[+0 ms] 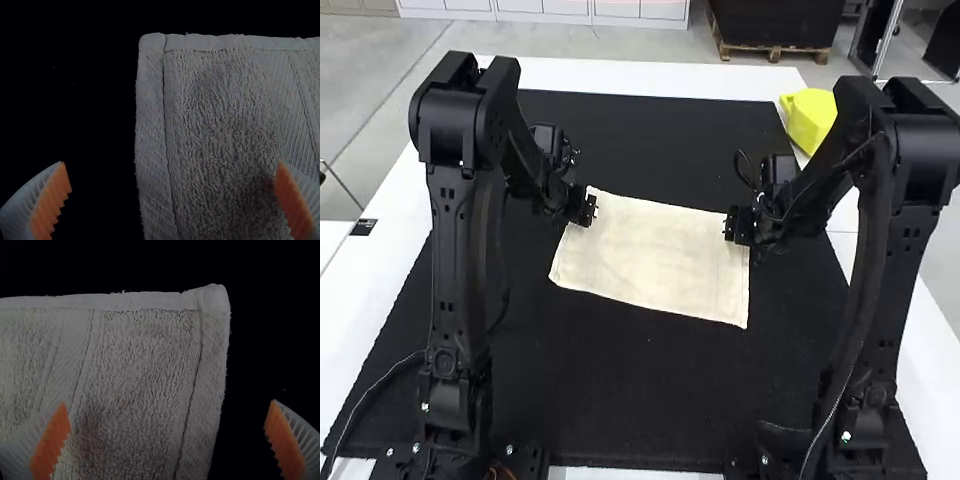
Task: Fold the towel.
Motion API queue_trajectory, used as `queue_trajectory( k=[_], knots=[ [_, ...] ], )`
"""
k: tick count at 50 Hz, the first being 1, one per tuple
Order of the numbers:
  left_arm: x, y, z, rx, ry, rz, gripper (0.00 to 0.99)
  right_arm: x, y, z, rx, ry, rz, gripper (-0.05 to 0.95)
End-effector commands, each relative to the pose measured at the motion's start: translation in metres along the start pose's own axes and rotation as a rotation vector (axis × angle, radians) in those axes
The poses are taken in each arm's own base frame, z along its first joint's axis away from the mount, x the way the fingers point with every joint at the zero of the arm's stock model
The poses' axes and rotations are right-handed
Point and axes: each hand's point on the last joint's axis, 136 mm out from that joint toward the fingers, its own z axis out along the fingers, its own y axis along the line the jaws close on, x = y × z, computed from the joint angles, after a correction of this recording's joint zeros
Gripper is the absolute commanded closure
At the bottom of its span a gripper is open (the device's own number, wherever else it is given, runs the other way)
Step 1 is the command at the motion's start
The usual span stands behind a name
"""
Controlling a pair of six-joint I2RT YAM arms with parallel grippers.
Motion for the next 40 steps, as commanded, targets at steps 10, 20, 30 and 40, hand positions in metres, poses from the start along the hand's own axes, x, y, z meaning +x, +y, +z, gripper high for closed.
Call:
queue_trajectory(
  k=[10,20,30,40],
  knots=[
    [-0.001,0.004,0.005,-0.001,-0.003,0.01,0.095,-0.007,-0.001,0.005,-0.013,-0.007,0.006,0.09],
    [0.014,0.004,0.011,-0.004,0.031,0.025,0.638,0.0,0.008,0.005,-0.067,0.011,-0.041,0.85],
    [0.03,0.013,0.019,-0.031,0.063,0.025,0.974,0.006,0.005,0.005,-0.064,0.026,-0.042,0.93],
    [0.016,0.024,0.014,-0.047,0.029,0.019,0.974,-0.004,-0.01,0.0,-0.029,0.0,-0.008,0.93]
  ],
)
